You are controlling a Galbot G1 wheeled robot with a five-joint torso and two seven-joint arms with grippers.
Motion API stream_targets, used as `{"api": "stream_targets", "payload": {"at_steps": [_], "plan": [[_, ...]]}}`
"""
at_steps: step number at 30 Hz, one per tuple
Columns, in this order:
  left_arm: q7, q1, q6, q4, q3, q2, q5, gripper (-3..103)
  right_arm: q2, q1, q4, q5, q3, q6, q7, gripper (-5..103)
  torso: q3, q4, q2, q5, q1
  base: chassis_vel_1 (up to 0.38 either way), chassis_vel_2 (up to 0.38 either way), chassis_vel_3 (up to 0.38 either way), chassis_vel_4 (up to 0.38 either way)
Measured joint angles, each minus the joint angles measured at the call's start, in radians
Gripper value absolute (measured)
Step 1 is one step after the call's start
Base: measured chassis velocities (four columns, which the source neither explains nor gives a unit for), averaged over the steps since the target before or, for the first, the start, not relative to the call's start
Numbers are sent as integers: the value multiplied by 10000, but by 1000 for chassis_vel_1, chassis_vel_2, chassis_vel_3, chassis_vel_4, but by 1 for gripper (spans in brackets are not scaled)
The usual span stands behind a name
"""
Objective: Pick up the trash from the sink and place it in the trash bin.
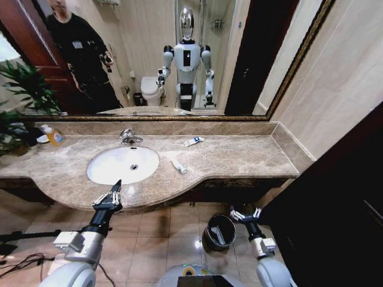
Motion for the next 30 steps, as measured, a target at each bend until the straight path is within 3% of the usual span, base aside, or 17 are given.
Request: {"api": "stream_targets", "payload": {"at_steps": [7, 9, 17, 23, 30], "plan": [[0, 0, 0, 0, 0, 0, 0, 0, -249, 706, 643, 11, -361, -868, -212, 100, 0, 1, 0, -1, 0, 0, 0, 0, 0], [0, 0, 0, 1, 0, 0, 0, 0, -540, 1348, 607, 55, -653, -1437, -622, 100, 1, 2, 0, 1, 0, 0, 0, 0, 0], [-1, 0, 0, 0, 0, 0, 0, 0, -906, 2781, -55, 663, -1254, -2233, -1873, 100, 1, 2, 0, 1, 1, 0, 0, 0, 0], [0, 0, 0, 0, 0, 0, 0, 0, -908, 3974, -500, 1234, -2256, -3230, -2178, 100, 1, 1, 0, 0, 1, 0, 0, 0, 0], [0, 0, 0, 1, 0, 0, 0, 0, -775, 5303, -1244, 1369, -3215, -3721, -2147, 100, 2, 1, -1, -1, 1, 0, 0, 0, 0]]}}
